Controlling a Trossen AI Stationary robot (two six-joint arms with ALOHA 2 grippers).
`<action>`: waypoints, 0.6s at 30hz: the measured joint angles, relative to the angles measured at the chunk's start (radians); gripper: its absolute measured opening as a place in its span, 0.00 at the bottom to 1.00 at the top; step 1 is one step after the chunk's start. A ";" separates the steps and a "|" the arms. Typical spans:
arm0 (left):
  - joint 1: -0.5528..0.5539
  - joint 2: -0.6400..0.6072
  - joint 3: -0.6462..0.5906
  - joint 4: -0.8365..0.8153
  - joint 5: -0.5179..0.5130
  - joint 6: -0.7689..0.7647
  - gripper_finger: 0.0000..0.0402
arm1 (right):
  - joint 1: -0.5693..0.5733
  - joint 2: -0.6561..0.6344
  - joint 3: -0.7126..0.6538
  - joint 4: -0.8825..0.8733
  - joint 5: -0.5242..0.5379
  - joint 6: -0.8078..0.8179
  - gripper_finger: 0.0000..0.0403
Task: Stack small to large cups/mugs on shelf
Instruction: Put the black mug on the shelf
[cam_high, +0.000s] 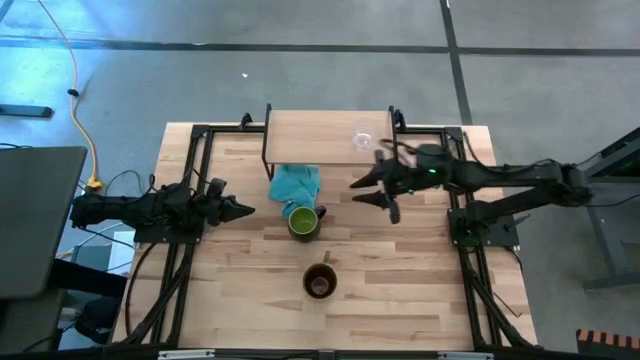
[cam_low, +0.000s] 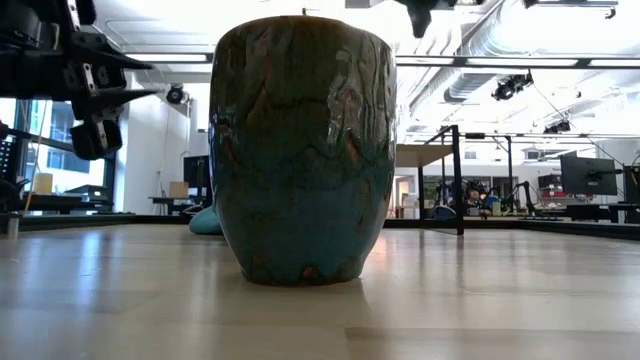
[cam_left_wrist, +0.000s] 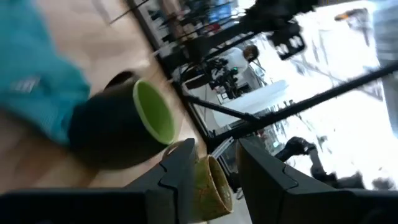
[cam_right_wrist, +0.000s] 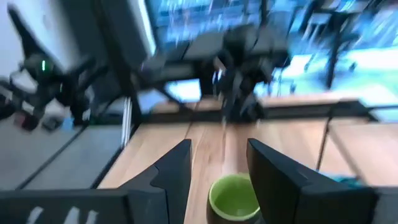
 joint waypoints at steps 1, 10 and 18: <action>0.000 0.011 0.000 -0.002 0.000 -0.040 0.26 | 0.001 -0.034 -0.031 0.032 0.021 0.009 0.36; 0.000 0.198 0.007 0.159 0.055 -0.199 0.26 | -0.002 -0.256 -0.161 0.077 0.112 0.053 0.36; 0.000 0.337 0.076 0.266 0.060 0.106 0.26 | -0.008 -0.306 -0.160 0.047 0.111 -0.031 0.36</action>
